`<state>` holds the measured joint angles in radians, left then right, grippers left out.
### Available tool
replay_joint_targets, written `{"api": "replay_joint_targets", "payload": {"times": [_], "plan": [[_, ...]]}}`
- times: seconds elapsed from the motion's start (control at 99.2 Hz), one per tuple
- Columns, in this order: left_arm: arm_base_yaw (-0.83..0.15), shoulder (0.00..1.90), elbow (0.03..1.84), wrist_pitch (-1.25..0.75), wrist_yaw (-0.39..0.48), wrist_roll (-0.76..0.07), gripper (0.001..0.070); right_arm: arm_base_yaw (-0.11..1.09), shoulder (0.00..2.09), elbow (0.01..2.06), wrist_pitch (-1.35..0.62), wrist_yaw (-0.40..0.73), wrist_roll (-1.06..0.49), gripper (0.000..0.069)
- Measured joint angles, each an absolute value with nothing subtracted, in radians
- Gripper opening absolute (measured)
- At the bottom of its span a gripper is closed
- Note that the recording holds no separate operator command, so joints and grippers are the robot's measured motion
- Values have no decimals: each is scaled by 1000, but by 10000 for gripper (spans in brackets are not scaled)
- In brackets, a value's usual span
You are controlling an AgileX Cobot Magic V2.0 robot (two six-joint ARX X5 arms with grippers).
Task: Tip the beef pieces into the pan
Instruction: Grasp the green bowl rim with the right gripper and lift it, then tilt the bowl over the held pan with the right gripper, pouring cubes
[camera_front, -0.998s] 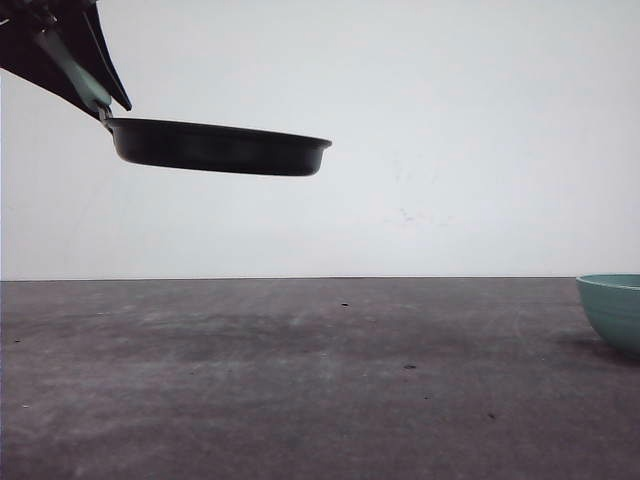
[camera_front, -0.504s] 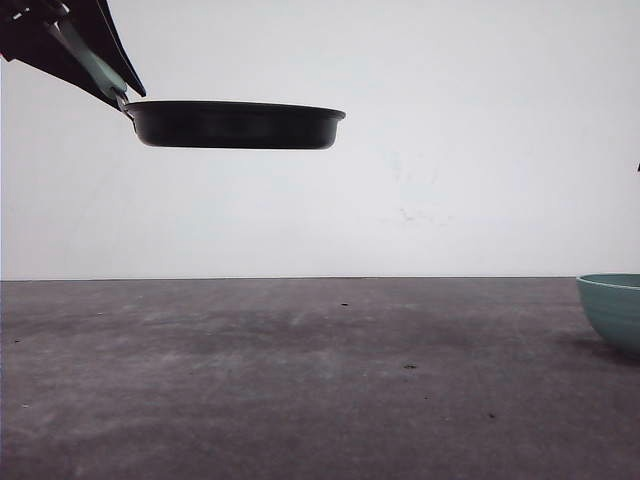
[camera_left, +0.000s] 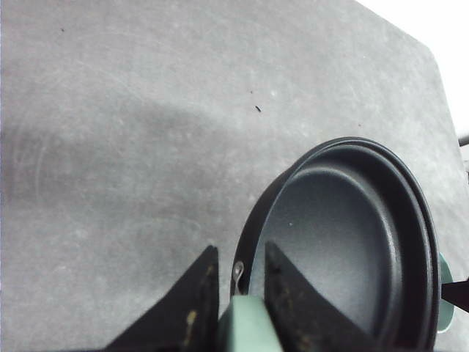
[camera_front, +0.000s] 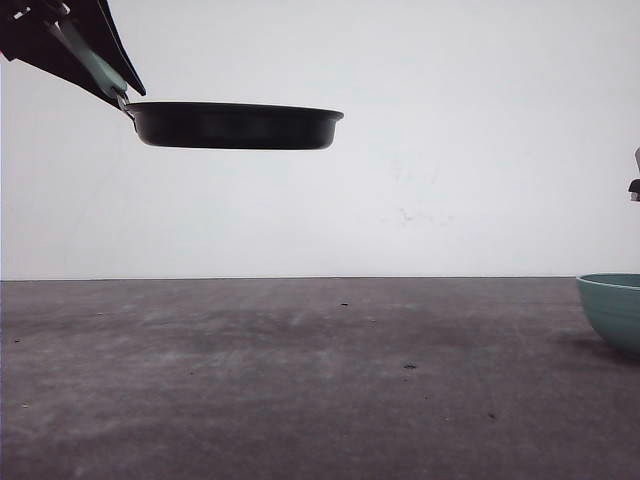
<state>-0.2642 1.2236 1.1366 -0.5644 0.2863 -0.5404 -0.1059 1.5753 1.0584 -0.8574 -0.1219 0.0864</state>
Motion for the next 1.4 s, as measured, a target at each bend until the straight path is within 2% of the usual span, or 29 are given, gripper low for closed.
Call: {"api": "replay_joint_targets", "payload": {"times": [0.111, 0.202, 0.504, 0.807, 1.029, 1.18, 1.402], "plan": [[-264, 1224, 1137, -557, 286, -540, 59, -107, 1575, 1058, -844, -138, 86, 35], [-264, 1224, 1137, -550, 286, -541, 59, -107, 1579, 1058, -832, -176, 86, 19], [-264, 1224, 1137, -551, 286, -541, 59, -107, 1583, 1058, -764, -383, 114, 15], [-264, 1225, 1137, -554, 287, -541, 59, -72, 1436, 1058, -626, -498, 179, 15], [-274, 1274, 1137, -569, 295, -545, 59, 46, 1277, 1058, -426, -506, 299, 15], [-314, 1291, 1136, -574, 295, -556, 59, 158, 1188, 1065, -272, -506, 397, 15], [-389, 1311, 1136, -569, 306, -599, 59, 326, 1179, 1142, -250, -455, 463, 15]]}}
